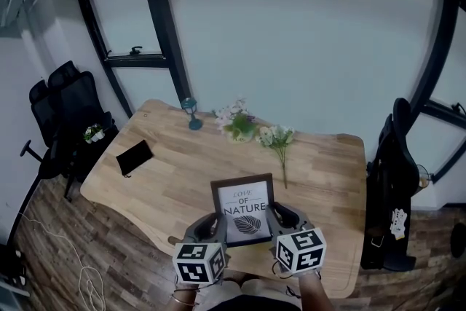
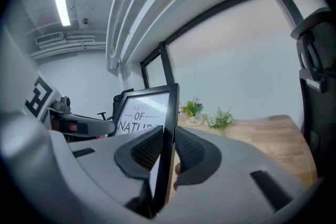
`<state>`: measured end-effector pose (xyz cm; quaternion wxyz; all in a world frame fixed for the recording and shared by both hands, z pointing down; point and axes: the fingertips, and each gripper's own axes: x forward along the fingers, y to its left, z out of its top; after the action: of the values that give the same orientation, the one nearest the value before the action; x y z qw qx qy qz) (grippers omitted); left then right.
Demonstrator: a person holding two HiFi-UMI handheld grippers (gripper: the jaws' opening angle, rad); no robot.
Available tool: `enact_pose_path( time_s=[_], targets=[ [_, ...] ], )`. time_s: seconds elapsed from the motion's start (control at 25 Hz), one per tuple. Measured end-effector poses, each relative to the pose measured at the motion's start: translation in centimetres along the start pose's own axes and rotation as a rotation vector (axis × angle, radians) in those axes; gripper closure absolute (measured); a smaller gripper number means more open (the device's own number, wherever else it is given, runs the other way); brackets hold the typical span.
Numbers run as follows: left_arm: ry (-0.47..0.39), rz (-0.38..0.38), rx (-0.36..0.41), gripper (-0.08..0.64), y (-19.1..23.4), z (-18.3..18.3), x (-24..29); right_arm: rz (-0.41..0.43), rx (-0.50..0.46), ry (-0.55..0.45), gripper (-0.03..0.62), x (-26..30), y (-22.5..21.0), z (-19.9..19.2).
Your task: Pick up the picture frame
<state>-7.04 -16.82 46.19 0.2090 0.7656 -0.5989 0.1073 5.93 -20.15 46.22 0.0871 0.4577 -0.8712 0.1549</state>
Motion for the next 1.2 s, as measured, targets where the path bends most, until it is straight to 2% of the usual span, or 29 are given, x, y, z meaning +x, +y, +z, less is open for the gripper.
enact_pose_path(
  time_s=[0.4, 1.2],
  targets=[
    [-0.006, -0.025, 0.014, 0.489, 0.5, 0.0, -0.4, -0.021, -0.019, -0.015, 0.52, -0.1, 0.7, 0.1],
    [-0.039, -0.088, 0.018, 0.489, 0.2, -1.1, -6.4, -0.069, -0.072, -0.059, 0.52, -4.9, 5.4, -0.2]
  ],
)
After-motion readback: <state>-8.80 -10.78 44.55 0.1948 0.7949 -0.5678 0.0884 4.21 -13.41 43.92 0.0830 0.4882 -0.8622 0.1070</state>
